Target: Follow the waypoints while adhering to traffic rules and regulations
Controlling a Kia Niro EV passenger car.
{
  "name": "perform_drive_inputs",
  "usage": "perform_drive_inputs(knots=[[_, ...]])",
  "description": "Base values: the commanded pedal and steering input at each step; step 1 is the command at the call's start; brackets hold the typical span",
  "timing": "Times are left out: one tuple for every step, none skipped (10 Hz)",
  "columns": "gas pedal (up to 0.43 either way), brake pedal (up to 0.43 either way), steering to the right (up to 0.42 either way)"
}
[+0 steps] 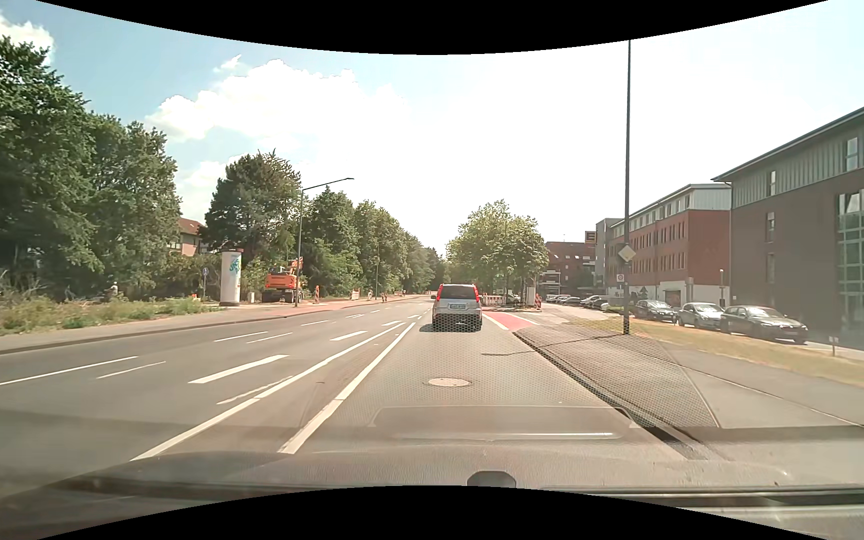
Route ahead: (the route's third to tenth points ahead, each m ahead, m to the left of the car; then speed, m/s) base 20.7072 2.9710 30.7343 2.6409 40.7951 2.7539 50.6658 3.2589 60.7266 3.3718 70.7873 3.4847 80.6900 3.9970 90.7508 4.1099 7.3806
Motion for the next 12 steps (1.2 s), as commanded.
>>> perform_drive_inputs(knots=[[0.11, 0.018, -0.001], [0.11, 0.018, -0.001], [0.11, 0.018, -0.001], [0.11, 0.018, -0.001], [0.11, 0.018, -0.001], [0.11, 0.018, -0.001], [0.11, 0.018, -0.001], [0.11, 0.018, -0.001], [0.11, 0.018, -0.001], [0.11, 0.018, -0.001], [0.11, 0.018, -0.001], [0.11, 0.018, -0.001]])
